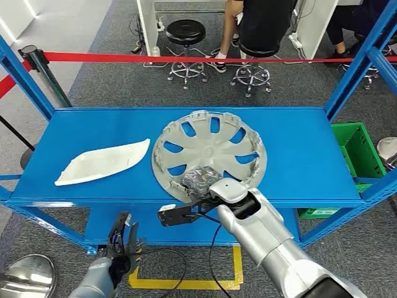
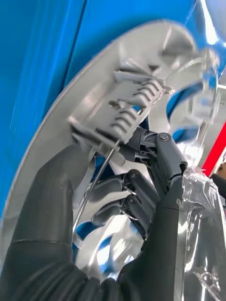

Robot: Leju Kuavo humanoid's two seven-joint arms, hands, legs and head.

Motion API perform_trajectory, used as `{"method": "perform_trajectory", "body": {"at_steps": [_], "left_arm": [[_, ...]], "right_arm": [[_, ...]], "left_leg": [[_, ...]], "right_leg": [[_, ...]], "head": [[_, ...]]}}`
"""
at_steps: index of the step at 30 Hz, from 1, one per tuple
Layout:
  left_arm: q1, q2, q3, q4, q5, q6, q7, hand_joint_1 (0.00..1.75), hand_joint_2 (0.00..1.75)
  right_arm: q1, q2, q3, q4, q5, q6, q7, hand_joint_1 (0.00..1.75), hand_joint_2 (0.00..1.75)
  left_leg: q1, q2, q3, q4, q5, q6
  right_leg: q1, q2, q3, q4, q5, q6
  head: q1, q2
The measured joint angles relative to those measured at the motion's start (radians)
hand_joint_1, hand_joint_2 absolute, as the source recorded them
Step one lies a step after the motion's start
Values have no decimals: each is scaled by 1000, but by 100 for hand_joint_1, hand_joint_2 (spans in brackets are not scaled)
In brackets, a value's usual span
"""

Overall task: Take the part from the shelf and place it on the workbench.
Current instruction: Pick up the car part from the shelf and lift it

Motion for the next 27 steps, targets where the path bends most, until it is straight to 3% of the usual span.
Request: {"method": "perform_trajectory", "body": {"at_steps": [2, 5, 7, 13, 27], "left_arm": [[45, 4, -2, -6, -11, -31, -81, 0, 0], [194, 9, -1, -31, -54, -108, -263, 0, 0], [277, 3, 7, -55, -95, -139, -299, 0, 0], [347, -37, -6, -136, -32, -131, -245, 0, 0], [361, -41, -71, -172, 56, -90, -220, 0, 0]], "right_arm": [[8, -18, -2, -10, -8, -10, 15, 175, 175], [28, -78, -12, -43, -16, -35, 15, 175, 175], [37, -107, -24, -62, -3, -39, 8, 175, 175], [75, -125, -57, -122, 21, -48, 15, 175, 175], [193, -122, -141, -336, -34, -133, 4, 175, 175]], "left_leg": [[0, 1, 3, 0, -2, -1], [-1, 4, 8, 0, -7, -2], [-1, 3, 7, 0, -8, 0], [-1, -2, 7, 0, -10, 3], [-1, -2, 7, 0, -9, 3]], "right_leg": [[0, 2, 2, 0, -1, -1], [0, 6, 4, 0, -5, 0], [0, 5, 4, -1, -7, 1], [-1, -2, 7, -1, -10, 4], [-1, -2, 7, 0, -10, 4]], "head": [[-1, 0], [0, 0], [0, 0], [0, 0], [0, 0]]}}
